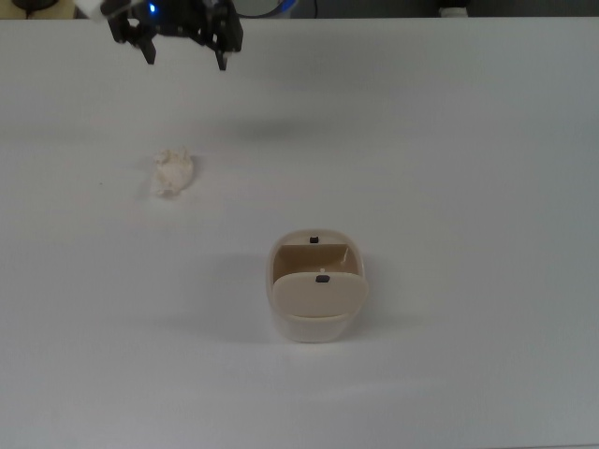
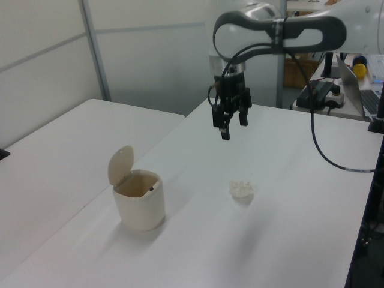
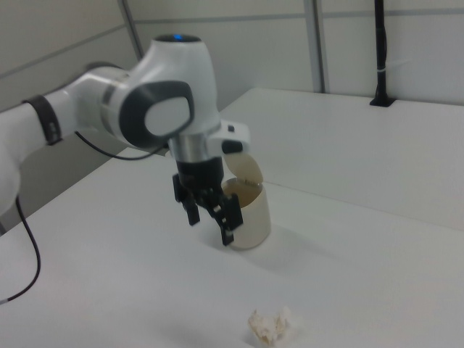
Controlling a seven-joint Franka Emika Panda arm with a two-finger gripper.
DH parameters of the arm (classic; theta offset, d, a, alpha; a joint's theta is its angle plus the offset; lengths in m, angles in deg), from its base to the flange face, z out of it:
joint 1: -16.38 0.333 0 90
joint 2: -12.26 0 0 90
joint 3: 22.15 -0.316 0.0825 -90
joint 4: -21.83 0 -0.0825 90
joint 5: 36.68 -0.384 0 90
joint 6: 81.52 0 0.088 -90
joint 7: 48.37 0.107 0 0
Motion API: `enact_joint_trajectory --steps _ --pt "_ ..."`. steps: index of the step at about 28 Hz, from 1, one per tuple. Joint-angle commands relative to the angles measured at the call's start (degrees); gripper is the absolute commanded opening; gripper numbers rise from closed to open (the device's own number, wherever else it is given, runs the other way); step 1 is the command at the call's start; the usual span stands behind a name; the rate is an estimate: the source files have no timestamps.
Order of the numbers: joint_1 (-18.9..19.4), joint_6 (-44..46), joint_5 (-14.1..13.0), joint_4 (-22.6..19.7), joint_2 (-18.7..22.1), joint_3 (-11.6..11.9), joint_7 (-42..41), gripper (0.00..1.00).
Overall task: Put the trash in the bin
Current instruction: 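Lower the open gripper down onto the crumpled white paper ball, then close the gripper on the paper ball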
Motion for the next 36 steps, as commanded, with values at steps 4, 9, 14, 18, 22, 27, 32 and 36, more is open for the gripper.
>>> enact_joint_trajectory --steps 4,9,14,18,22,27,32,36 --pt "-0.5 -4.5 3.1 -3.7 -6.0 0.8 -0.2 1.00" --pt "-1.0 -12.9 5.4 -9.2 -7.7 0.8 -0.2 1.00" --pt "-1.2 -16.5 7.8 -10.8 -9.9 0.8 -0.2 0.81" --pt "-1.2 -17.6 9.1 -10.8 -11.3 0.8 -0.2 0.62" --pt "-1.2 -18.2 9.2 -11.4 -12.0 0.8 -0.2 0.52" --pt "-1.1 -19.5 9.3 -11.5 -13.0 0.5 -0.2 0.40" --pt "-0.6 -20.2 9.3 -11.4 -14.0 0.3 -0.2 0.20" --pt "-0.6 -20.2 9.2 -11.2 -13.9 0.3 -0.3 0.00"
